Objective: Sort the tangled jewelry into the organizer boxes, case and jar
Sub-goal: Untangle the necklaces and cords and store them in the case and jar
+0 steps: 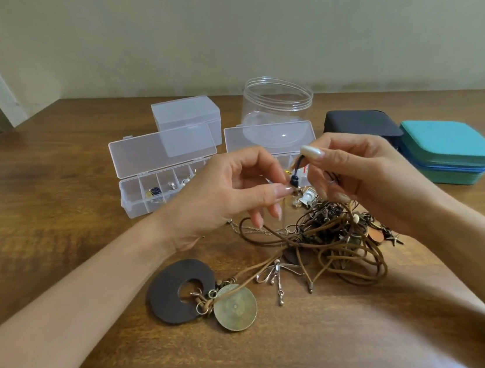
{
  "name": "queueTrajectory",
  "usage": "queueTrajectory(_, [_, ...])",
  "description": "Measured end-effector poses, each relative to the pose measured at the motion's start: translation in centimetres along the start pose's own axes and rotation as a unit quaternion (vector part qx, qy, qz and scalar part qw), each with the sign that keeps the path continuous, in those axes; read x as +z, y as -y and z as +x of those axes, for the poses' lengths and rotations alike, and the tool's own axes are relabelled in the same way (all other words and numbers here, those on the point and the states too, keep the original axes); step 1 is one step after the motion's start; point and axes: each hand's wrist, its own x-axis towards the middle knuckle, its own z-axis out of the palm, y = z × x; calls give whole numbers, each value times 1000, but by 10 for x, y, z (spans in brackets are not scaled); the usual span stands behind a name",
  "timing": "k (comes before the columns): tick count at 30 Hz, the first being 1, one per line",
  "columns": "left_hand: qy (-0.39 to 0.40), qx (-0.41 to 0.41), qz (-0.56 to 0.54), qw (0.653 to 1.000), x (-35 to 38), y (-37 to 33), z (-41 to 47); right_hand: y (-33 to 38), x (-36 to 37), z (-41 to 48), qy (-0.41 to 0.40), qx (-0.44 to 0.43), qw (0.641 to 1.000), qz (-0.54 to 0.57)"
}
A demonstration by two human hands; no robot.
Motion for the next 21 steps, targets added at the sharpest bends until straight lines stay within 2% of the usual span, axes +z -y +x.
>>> queueTrajectory(7, [-50,33,-46,997,-3,-4,0,3,-3,1,-6,14,999,-30])
queueTrajectory(12, [-35,17,-41,998,-2,-5,-1,0,-2,1,-23,23,999,-40])
queueTrajectory(18, [-21,-3,-23,1000,-1,-5,-1,-1,-4,2,-52,-17,999,0])
queueTrajectory(21, [-16,-9,-4,1000,-2,-4,-1,-1,-4,2,-40,-30,999,11])
